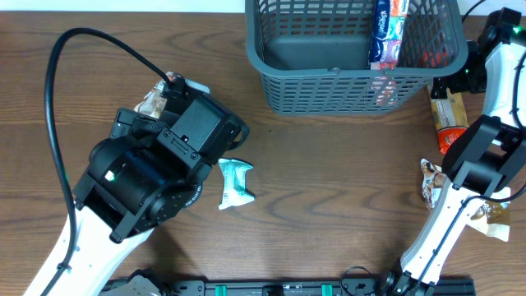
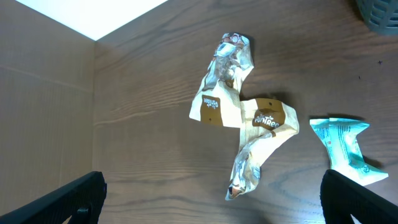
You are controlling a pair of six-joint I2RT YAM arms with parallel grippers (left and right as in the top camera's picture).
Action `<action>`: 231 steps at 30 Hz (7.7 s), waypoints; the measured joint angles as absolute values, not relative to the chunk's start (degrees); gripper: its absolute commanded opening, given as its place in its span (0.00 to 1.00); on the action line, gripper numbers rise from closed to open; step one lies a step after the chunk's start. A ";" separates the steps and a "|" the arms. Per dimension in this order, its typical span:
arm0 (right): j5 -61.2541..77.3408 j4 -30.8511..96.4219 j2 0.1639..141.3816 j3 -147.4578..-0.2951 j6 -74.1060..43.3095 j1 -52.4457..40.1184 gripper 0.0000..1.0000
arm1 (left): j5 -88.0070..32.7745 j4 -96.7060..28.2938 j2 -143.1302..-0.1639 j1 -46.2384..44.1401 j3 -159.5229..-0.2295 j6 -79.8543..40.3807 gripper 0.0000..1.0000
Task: Pack container
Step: 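Move the right gripper down to the orange-capped snack package, then grasp the orange-capped snack package with the right gripper and lift, then lower the snack package into the grey basket and release it, then withdraw the right gripper from the basket toward the right wrapper, then lower the right gripper onto the beige dried-food package and close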
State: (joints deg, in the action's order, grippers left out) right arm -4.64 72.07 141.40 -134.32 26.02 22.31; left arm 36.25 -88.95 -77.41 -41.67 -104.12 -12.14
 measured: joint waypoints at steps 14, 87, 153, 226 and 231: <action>-1.91 68.99 144.92 -129.73 24.16 22.31 0.99 | 36.25 -88.95 -77.41 -41.67 -104.12 -12.16 0.99; 4.23 85.32 119.70 -171.35 2.83 -1.34 0.02 | 36.23 -88.97 -77.41 -41.67 -104.12 -12.19 0.99; -5.80 62.04 127.09 -135.41 -2.48 -6.98 0.96 | 36.21 -91.74 -77.43 -41.67 -104.12 -12.19 0.99; 0.08 59.16 89.60 -63.18 -61.25 35.79 0.99 | 36.18 -91.05 -77.41 -41.67 -104.12 -12.19 0.99; -0.14 59.75 89.60 -59.20 -65.80 35.77 0.99 | 36.18 -91.05 -77.41 -41.67 -104.12 -12.19 0.99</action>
State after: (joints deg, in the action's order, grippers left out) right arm -0.14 59.75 89.60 -59.20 -65.80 35.77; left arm 36.18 -91.05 -77.41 -41.67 -104.12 -12.19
